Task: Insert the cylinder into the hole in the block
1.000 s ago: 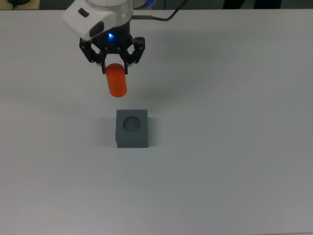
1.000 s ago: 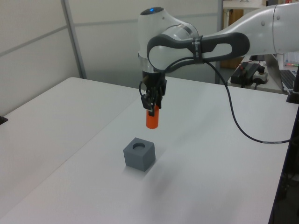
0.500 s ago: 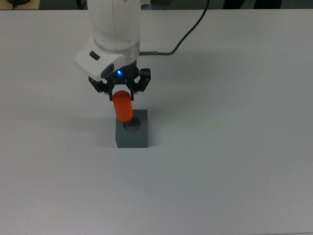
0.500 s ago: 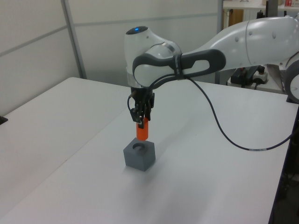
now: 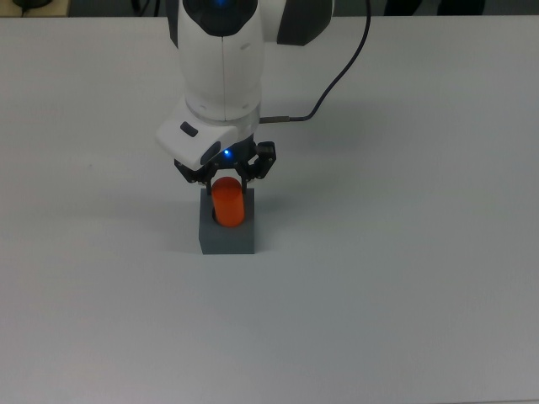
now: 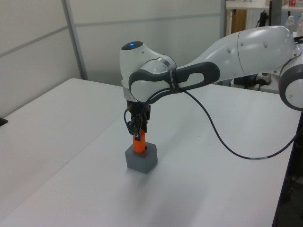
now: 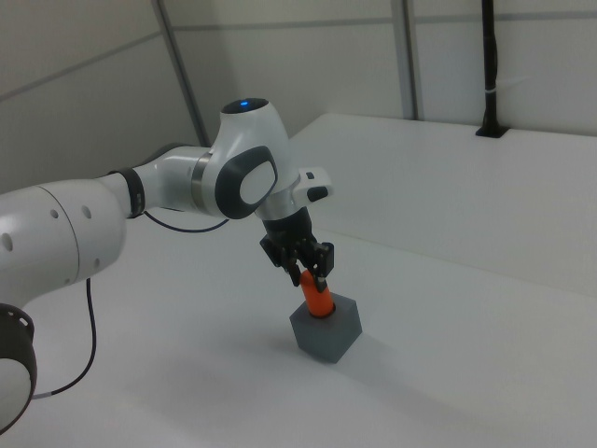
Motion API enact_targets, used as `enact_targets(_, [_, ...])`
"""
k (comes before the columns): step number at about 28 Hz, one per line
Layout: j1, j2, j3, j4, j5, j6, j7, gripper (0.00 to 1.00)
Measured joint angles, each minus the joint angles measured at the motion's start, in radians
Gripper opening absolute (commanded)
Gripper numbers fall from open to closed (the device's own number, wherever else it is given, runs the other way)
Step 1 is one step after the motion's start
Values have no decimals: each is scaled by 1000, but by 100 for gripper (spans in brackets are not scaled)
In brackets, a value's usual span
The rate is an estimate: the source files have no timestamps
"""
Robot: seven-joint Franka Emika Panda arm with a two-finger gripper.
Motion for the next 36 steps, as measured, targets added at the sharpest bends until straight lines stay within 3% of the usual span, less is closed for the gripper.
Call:
enact_targets(5, [5, 0, 0, 1, 0, 0, 0, 25])
enact_targets(26, [5, 0, -7, 0, 0, -3, 0, 25])
enact_targets(30, [4, 1, -9, -4, 0, -16, 0, 54])
enact_targets(31, [4, 2, -9, -5, 0, -18, 0, 65])
enact_targets(33, [5, 3, -9, -6, -1, -19, 0, 100])
enact_targets(36, [5, 5, -9, -8, -5, -20, 0, 100])
